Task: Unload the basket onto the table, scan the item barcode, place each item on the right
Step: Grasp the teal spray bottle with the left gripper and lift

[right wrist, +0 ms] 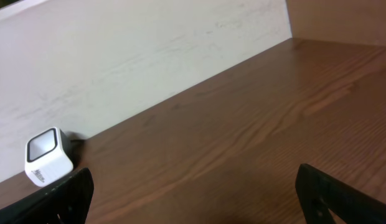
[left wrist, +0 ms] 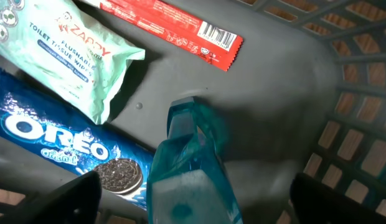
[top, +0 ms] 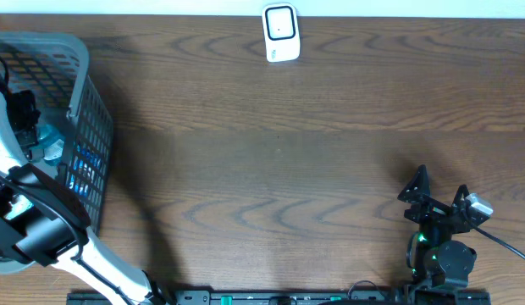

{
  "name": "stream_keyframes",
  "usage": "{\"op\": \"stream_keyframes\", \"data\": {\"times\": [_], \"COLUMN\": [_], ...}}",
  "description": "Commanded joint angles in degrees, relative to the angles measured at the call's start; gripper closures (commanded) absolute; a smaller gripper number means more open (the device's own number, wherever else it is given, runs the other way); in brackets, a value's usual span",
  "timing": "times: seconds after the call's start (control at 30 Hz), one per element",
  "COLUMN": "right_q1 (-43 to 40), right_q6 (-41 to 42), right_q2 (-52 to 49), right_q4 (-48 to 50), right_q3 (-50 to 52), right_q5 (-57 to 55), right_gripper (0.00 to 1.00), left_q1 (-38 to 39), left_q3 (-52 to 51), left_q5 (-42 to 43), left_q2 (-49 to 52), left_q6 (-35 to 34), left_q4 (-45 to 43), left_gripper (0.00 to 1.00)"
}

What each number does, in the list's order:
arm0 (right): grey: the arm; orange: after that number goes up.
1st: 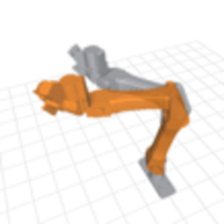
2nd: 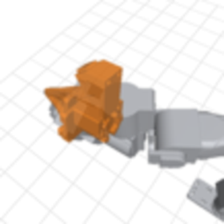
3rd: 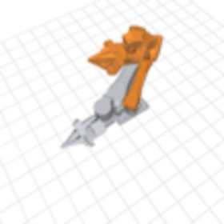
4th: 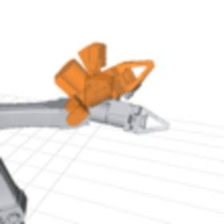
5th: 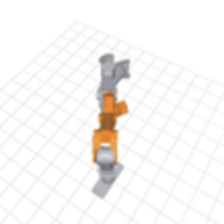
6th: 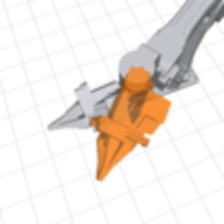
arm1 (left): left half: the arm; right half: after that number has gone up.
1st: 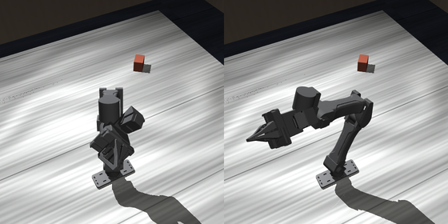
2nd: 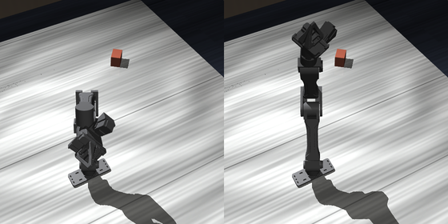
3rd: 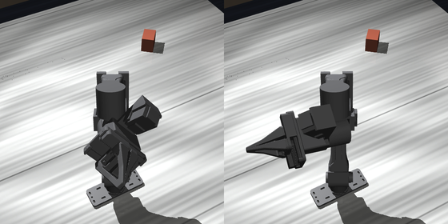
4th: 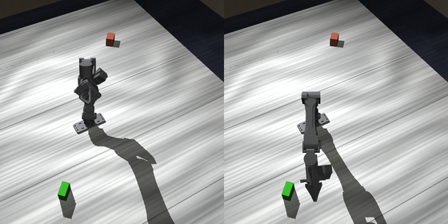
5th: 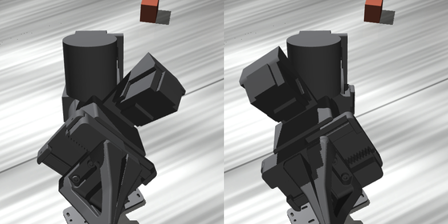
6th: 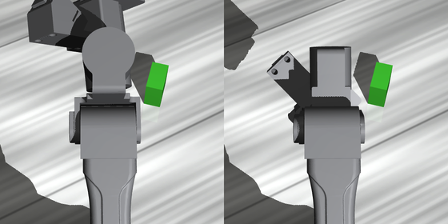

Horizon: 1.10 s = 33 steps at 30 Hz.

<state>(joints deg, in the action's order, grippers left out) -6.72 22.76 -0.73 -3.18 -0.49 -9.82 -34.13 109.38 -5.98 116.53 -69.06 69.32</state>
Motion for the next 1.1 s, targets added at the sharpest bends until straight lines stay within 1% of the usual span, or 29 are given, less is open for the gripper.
{"op": "stream_keyframes", "data": {"times": [0.0, 0.17, 0.2, 0.27, 0.3, 0.37, 0.43, 0.53, 0.67, 0.83, 1.07], "right_q1": [0.8, 0.8, 0.8, 0.8, 0.8, 0.8, 0.8, 0.8, 0.8, 0.8, 0.8], "right_q6": [-0.7, -0.7, -0.7, -0.7, -0.7, -0.7, -0.7, -0.7, -0.7, -0.7, -0.7], "right_q2": [0.2, 0.2, 0.2, 0.2, 0.2, 0.2, 0.2, 0.2, 0.2, 0.2, 0.2], "right_q4": [-0.1, -0.1, -0.1, -0.1, -0.1, -0.1, -0.1, -0.1, -0.1, -0.1, -0.1], "right_q3": [0.2, 0.2, 0.2, 0.2, 0.2, 0.2, 0.2, 0.2, 0.2, 0.2, 0.2], "right_q5": [-0.1, -0.1, -0.1, -0.1, -0.1, -0.1, -0.1, -0.1, -0.1, -0.1, -0.1], "right_gripper": [0.01, 0.01, 0.01, 0.01, 0.01, 0.01, 0.01, 0.01, 0.01, 0.01, 0.01], "left_q1": [-0.3, -0.3, -0.3, -0.4, -0.4, -0.4, -0.4, -0.4, -0.5, -1.0, -3.1], "left_q3": [0.5, 0.5, 0.5, 0.5, 0.5, 0.5, 0.5, 0.5, 0.5, 0.9, 1.0], "left_q5": [-0.9, 0.0, 0.5, 1.7, 1.9, 2.4, 2.5, 2.5, 2.6, 2.5, 2.6], "left_q2": [2.1, 4.3, 4.7, 5.0, 5.0, 4.8, 4.7, 4.5, 2.9, -2.0, -12.7], "left_q6": [-0.3, -0.3, -0.3, -0.4, -0.7, -0.7, -0.7, -0.6, 0.0, 0.0, 0.0], "left_q4": [0.2, 0.2, 0.2, 0.2, 0.2, 0.2, 0.3, 1.4, 1.8, 1.7, 1.2], "left_gripper": [0.08, 0.14, 0.21, 0.42, 0.48, 0.56, 0.58, 0.66, 0.67, 0.67, 0.67]}}
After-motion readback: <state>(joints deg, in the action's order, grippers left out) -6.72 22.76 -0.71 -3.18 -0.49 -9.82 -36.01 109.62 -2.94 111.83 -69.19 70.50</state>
